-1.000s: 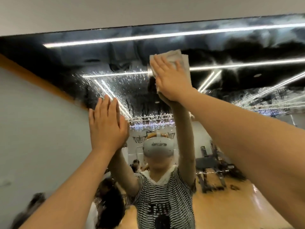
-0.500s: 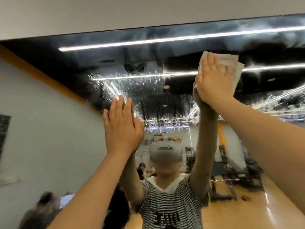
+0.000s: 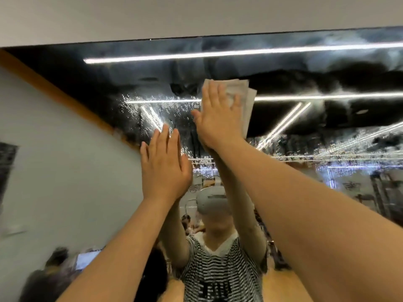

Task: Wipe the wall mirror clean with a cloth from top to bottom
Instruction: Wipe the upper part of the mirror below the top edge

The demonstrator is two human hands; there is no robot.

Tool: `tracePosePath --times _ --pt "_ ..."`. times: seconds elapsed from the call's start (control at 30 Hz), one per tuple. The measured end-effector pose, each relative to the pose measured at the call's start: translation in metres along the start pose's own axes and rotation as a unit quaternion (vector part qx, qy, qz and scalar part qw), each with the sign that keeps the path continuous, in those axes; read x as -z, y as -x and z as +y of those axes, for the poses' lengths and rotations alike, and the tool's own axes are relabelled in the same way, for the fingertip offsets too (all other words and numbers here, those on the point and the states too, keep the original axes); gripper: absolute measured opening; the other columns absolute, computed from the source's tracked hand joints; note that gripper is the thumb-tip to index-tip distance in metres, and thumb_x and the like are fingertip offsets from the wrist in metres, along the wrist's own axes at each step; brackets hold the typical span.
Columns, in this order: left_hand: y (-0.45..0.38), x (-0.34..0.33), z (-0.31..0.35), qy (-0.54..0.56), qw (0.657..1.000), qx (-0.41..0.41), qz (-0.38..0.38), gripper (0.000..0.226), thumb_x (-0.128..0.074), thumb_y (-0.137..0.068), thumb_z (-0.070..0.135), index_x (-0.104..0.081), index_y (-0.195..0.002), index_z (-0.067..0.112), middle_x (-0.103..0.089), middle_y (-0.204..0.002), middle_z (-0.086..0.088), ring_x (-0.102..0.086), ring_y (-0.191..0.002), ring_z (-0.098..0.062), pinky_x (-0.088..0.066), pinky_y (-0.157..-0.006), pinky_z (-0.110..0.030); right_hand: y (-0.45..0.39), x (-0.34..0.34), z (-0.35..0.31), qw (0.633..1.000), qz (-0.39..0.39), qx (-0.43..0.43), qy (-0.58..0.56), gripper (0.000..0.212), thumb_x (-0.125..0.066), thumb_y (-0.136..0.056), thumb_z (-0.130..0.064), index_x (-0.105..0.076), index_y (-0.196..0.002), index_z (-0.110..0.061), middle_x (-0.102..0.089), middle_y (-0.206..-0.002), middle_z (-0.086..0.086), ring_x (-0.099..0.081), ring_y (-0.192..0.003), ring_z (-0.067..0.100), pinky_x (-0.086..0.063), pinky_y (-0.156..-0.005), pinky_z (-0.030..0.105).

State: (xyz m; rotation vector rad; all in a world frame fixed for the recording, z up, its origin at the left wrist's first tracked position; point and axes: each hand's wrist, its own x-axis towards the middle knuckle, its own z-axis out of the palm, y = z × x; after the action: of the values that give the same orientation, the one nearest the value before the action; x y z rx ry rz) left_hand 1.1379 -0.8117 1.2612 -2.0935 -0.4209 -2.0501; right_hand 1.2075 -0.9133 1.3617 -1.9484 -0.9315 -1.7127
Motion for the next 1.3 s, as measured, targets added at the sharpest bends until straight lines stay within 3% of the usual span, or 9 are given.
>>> tracePosePath --times 0.17,0.33,0.53,0.7,0.83,1.07,1.3 --pt "0.001 0.001 0.0 0.006 1.0 -0.004 0.004 0.063 -0.034 -0.089 0.031 -0.036 -0.148 0.01 -0.027 -0.157 -0.013 -0.017 -0.147 -0.028 -0.013 -0.119 -0.054 0.002 0.004 0.015 0.998 -0.015 0.056 -0.003 0.061 -0.014 -0.105 -0.043 0.007 -0.155 -0.014 0.011 -0.163 0.004 0.011 -0.149 0.019 0.009 -0.116 0.048" --pt "0.0 0.0 -0.001 0.006 1.0 -0.008 0.014 0.068 -0.024 -0.087 0.04 -0.038 -0.147 0.009 -0.029 -0.157 -0.012 -0.018 -0.147 -0.027 -0.011 -0.12 -0.051 0.004 0.015 0.055 0.991 -0.022 0.125 0.036 0.057 -0.017 -0.106 -0.037 0.001 -0.156 -0.017 0.005 -0.163 0.0 0.005 -0.15 0.015 0.004 -0.118 0.044" --pt "-0.001 -0.001 -0.003 -0.009 1.0 -0.011 0.011 0.067 -0.025 -0.088 0.038 -0.039 -0.146 0.008 -0.03 -0.156 -0.013 -0.02 -0.146 -0.029 -0.013 -0.119 -0.052 0.007 0.018 0.1 0.996 -0.016 0.08 0.041 0.057 -0.018 -0.104 -0.038 -0.002 -0.156 -0.019 0.003 -0.163 -0.002 0.003 -0.15 0.014 0.003 -0.117 0.042" --pt "-0.001 -0.002 -0.003 -0.012 1.0 -0.009 0.005 0.063 -0.031 -0.089 0.035 -0.039 -0.146 0.008 -0.031 -0.155 -0.014 -0.021 -0.146 -0.029 -0.015 -0.118 -0.053 0.015 0.022 0.14 0.998 -0.01 0.05 0.035 0.082 0.004 -0.083 -0.057 -0.003 -0.156 -0.019 -0.001 -0.164 -0.001 0.0 -0.15 0.016 0.001 -0.117 0.042" --pt "-0.001 -0.003 -0.006 -0.014 1.0 -0.009 0.011 0.063 -0.031 -0.089 0.036 -0.039 -0.146 0.009 -0.031 -0.156 -0.013 -0.021 -0.146 -0.029 -0.014 -0.119 -0.052 0.02 0.022 0.149 0.999 -0.008 0.024 0.033 0.076 -0.006 -0.089 -0.054 -0.003 -0.156 -0.02 0.0 -0.164 -0.002 0.001 -0.15 0.016 0.001 -0.118 0.043" --pt "-0.001 -0.005 -0.008 -0.01 1.0 -0.014 0.023 0.063 -0.031 -0.089 0.036 -0.04 -0.145 0.01 -0.031 -0.156 -0.012 -0.021 -0.146 -0.027 -0.013 -0.119 -0.05 0.021 0.014 0.148 0.999 0.029 0.021 0.034 0.077 -0.003 -0.088 -0.055 -0.007 -0.156 -0.019 -0.005 -0.163 -0.001 -0.003 -0.15 0.017 -0.002 -0.118 0.044" --pt "0.0 -0.005 -0.007 -0.013 1.0 -0.01 0.019 0.071 -0.021 -0.087 0.044 -0.037 -0.147 0.011 -0.03 -0.156 -0.012 -0.02 -0.147 -0.027 -0.013 -0.12 -0.048 0.021 0.009 0.152 0.998 0.051 0.032 0.025 0.069 -0.014 -0.094 -0.049 -0.012 -0.156 -0.017 -0.012 -0.163 0.002 -0.008 -0.15 0.019 -0.002 -0.118 0.045"
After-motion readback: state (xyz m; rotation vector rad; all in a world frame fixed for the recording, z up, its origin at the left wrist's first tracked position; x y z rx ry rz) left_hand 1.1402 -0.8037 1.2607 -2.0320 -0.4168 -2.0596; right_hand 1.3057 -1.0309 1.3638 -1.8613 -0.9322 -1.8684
